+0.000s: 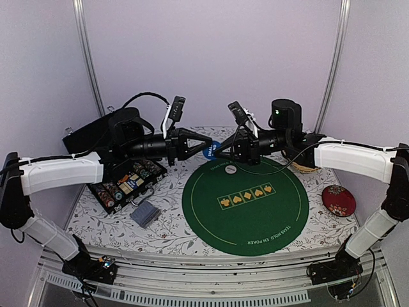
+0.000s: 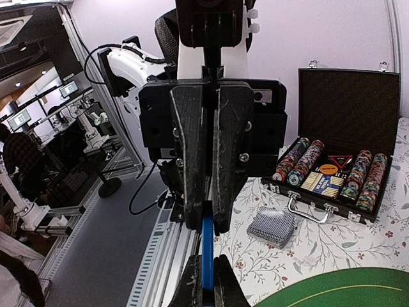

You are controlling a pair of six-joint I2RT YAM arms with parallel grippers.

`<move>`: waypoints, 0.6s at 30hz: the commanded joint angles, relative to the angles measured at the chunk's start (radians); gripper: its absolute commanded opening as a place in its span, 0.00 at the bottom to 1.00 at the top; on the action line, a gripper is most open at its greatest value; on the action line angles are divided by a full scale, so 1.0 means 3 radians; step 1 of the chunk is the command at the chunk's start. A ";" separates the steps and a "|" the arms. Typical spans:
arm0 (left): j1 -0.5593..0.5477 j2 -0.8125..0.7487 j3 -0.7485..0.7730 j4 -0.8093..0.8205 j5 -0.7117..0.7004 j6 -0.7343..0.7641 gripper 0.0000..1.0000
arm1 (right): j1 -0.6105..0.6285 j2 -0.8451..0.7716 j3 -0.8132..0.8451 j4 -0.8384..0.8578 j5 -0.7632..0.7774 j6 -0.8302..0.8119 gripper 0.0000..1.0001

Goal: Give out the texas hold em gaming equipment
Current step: Pass from the left arm to the right

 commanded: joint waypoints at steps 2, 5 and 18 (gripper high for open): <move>-0.0049 -0.0048 0.0002 -0.0118 -0.0060 0.0150 0.00 | 0.0012 -0.0018 0.0057 -0.0149 0.0091 -0.0055 0.01; -0.0044 -0.0082 -0.0026 -0.0211 -0.0156 0.0183 0.00 | -0.0007 -0.0023 0.0057 -0.0323 0.0245 -0.0135 0.01; 0.0044 -0.0275 -0.0220 -0.0448 -0.0953 0.0178 0.87 | -0.0316 -0.0016 0.0057 -0.0668 0.0621 -0.0072 0.01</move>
